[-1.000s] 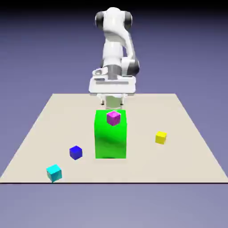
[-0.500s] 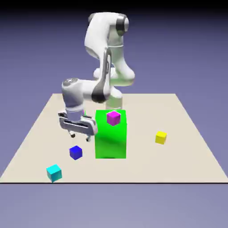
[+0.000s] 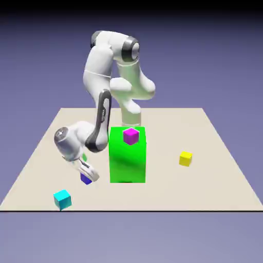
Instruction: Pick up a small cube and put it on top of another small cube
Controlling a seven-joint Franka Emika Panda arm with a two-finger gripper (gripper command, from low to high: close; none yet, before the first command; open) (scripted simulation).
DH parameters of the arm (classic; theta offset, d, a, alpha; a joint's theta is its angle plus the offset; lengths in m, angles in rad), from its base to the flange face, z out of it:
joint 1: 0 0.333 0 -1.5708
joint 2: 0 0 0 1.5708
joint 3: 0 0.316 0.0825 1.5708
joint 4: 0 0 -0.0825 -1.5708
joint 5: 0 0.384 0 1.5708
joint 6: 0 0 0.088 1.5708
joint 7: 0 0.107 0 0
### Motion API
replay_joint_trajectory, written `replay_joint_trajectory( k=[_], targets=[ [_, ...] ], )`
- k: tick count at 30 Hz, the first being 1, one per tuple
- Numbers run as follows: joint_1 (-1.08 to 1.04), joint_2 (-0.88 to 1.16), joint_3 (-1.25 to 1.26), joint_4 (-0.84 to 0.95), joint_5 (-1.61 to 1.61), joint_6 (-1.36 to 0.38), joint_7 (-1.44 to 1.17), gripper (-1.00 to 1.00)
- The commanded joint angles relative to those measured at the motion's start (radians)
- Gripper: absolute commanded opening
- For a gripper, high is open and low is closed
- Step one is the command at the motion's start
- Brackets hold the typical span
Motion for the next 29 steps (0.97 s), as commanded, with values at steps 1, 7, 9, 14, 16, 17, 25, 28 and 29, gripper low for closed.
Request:
replay_joint_trajectory(
  k=[1,7,9,14,16,17,25,28,29],
  targets=[
    [0.007,-0.034,-0.016,0.008,-0.026,-0.04,0.02,-1.0],
    [-0.101,0.04,0.066,0.198,0.051,-0.099,0.281,-1.0],
    [-0.138,0.065,0.093,0.261,0.077,-0.118,0.368,-1.0],
    [-0.228,0.127,0.162,0.418,0.141,-0.167,0.585,-1.0],
    [-0.264,0.152,0.189,0.481,0.167,-0.186,0.672,-1.0],
    [-0.282,0.164,0.202,0.513,0.18,-0.196,0.716,-1.0],
    [-0.278,0.267,0.237,0.488,0.23,-0.068,0.691,1.0],
    [-0.287,0.168,0.206,0.521,0.183,-0.198,0.727,1.0],
    [-0.287,0.168,0.206,0.521,0.183,-0.199,0.728,1.0]
  ],
)
